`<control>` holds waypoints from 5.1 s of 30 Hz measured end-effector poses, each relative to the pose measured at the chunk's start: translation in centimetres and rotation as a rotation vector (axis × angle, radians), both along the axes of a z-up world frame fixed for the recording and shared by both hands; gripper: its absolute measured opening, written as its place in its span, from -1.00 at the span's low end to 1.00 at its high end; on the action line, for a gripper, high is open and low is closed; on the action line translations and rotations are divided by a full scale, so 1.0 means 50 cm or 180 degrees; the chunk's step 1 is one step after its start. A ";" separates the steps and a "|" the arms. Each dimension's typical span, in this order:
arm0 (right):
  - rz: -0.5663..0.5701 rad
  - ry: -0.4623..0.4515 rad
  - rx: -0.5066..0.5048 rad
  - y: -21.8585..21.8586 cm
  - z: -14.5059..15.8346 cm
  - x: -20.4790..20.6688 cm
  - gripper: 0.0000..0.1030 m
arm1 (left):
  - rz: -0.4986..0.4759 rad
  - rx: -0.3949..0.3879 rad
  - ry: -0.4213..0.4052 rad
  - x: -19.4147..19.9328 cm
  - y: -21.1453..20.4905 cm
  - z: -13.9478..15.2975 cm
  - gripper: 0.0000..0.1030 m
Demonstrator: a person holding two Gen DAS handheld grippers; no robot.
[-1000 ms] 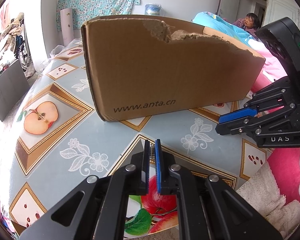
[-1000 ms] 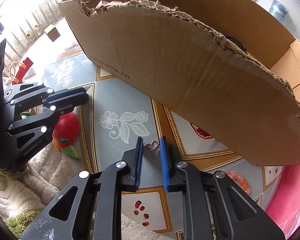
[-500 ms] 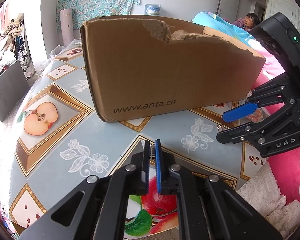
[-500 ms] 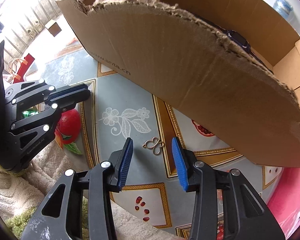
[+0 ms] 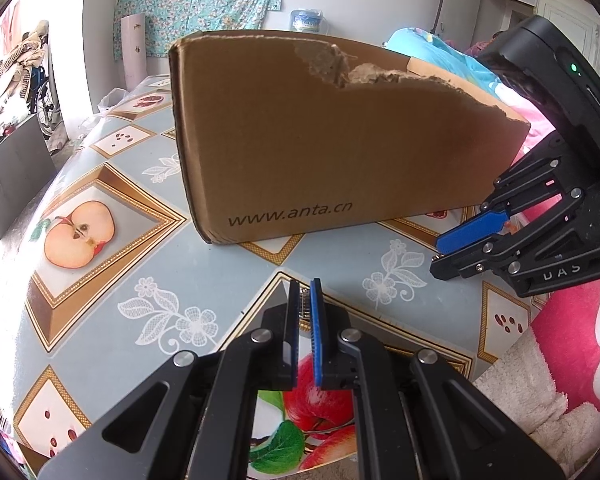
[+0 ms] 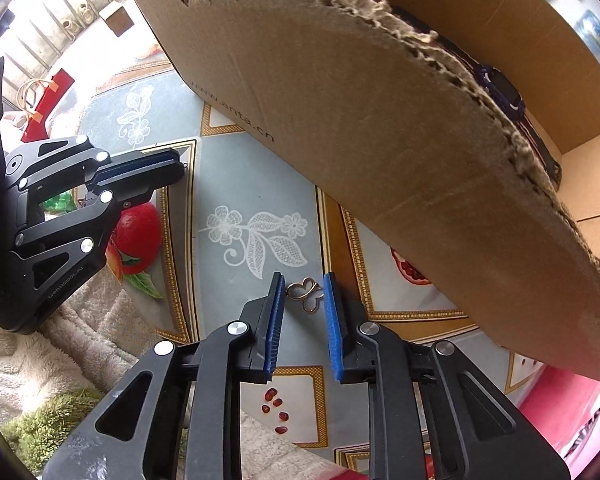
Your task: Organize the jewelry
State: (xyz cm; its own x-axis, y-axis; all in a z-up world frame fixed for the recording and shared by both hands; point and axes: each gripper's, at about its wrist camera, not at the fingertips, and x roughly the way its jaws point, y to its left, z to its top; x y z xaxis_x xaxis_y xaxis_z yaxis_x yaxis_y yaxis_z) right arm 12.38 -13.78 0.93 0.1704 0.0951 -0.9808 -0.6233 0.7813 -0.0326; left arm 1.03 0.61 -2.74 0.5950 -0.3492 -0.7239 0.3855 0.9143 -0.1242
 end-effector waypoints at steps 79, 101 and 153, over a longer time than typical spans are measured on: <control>0.0019 0.0006 0.0114 -0.010 0.047 -0.004 -0.73 | 0.0003 0.0004 0.0001 0.007 -0.003 -0.001 -0.91; -0.0153 -0.0197 0.0363 -0.058 0.107 -0.034 -0.73 | -0.0030 -0.0081 -0.0108 -0.003 0.007 0.016 -0.91; -0.0164 -0.0066 0.0364 -0.163 0.133 0.314 -0.62 | -0.0313 0.0415 0.1719 0.395 -0.157 0.116 -0.60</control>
